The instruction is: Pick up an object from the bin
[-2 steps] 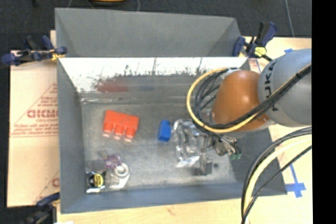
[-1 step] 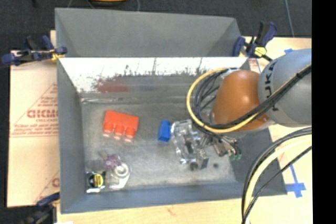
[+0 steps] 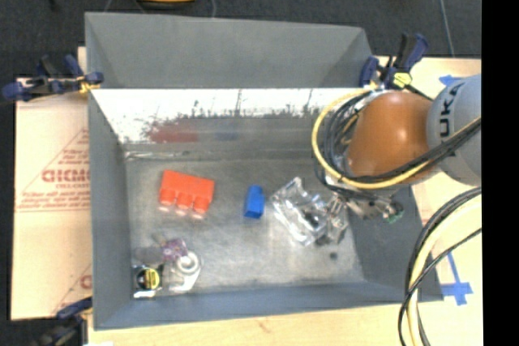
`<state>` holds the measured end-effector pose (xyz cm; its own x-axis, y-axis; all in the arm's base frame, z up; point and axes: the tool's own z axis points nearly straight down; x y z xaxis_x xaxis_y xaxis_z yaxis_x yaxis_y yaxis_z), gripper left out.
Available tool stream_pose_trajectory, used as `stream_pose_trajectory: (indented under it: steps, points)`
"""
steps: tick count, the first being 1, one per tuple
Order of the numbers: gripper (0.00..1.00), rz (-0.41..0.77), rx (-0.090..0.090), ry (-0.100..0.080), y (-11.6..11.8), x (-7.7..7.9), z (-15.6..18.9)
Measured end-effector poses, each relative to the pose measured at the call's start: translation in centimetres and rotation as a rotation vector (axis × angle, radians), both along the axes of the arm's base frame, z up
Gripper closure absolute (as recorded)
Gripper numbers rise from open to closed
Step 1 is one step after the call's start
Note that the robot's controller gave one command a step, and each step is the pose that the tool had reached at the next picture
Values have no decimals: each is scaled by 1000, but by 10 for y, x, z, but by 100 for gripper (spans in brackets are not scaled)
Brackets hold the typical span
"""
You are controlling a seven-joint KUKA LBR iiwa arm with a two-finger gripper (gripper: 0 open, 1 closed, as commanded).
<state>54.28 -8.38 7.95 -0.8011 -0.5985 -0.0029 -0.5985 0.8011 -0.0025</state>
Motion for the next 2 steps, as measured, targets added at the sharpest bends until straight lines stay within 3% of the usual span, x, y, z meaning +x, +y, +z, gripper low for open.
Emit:
stream_pose_trajectory:
  steps: [1, 2]
  points:
    - [100, -2, 0, 0, 1, 0, 0]
    - [100, 65, -1, 0, -4, 1, 39]
